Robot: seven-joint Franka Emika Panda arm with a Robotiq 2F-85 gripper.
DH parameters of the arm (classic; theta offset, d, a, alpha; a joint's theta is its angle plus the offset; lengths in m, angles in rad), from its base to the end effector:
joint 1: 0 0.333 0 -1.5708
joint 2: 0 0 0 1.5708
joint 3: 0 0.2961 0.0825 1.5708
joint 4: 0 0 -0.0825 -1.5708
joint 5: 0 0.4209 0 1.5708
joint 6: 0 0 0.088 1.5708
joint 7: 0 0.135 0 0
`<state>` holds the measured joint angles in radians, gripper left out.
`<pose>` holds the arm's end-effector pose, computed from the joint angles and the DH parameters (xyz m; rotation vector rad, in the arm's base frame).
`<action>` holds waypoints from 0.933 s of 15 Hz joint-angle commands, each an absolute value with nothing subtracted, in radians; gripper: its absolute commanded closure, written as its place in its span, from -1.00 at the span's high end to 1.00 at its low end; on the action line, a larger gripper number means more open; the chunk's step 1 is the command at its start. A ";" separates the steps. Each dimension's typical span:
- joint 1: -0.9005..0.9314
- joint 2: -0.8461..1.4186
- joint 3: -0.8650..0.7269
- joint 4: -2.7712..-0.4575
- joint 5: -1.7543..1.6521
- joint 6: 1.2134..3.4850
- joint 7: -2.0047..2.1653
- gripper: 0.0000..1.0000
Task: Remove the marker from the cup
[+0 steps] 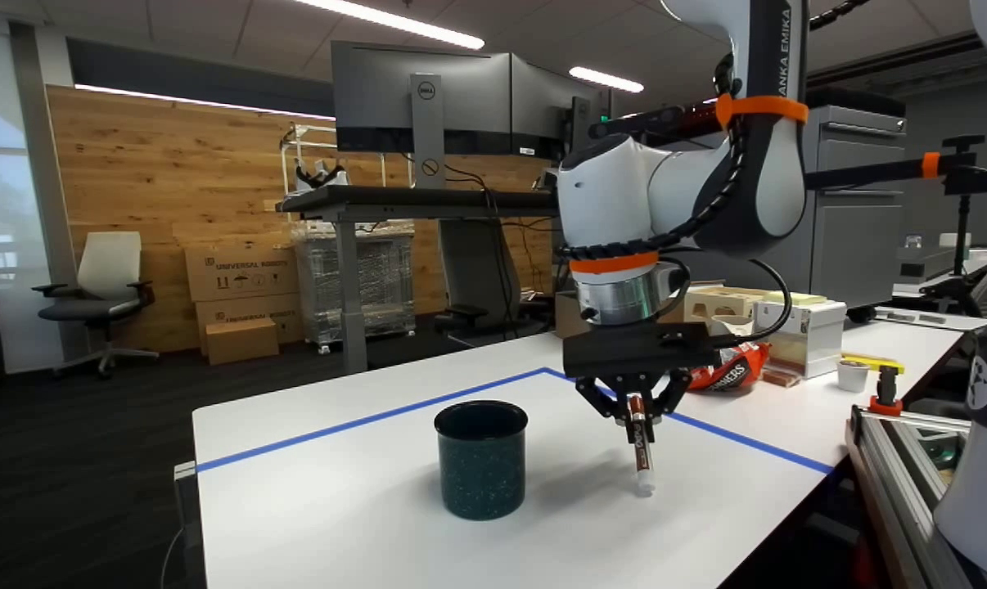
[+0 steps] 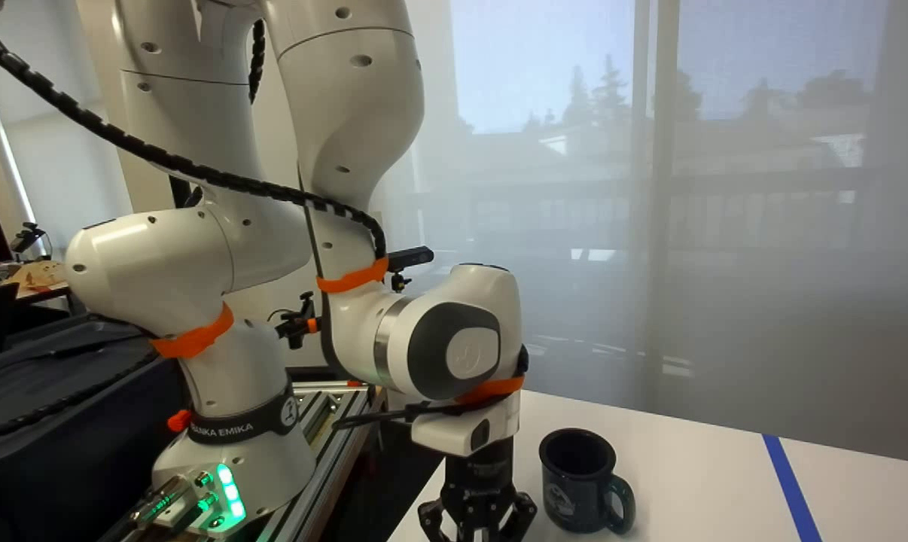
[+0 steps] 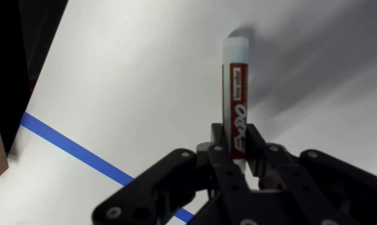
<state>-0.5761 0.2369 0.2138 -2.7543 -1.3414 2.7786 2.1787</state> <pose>0.3224 -0.0732 0.0469 2.3295 -1.6540 0.2002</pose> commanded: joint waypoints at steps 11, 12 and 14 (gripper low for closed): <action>-0.562 0.109 0.223 -2.779 -1.331 2.784 2.188 0.99; -0.560 0.105 0.232 -2.766 -1.329 2.780 2.187 1.00; -0.555 0.072 0.251 -2.765 -1.300 2.777 2.178 1.00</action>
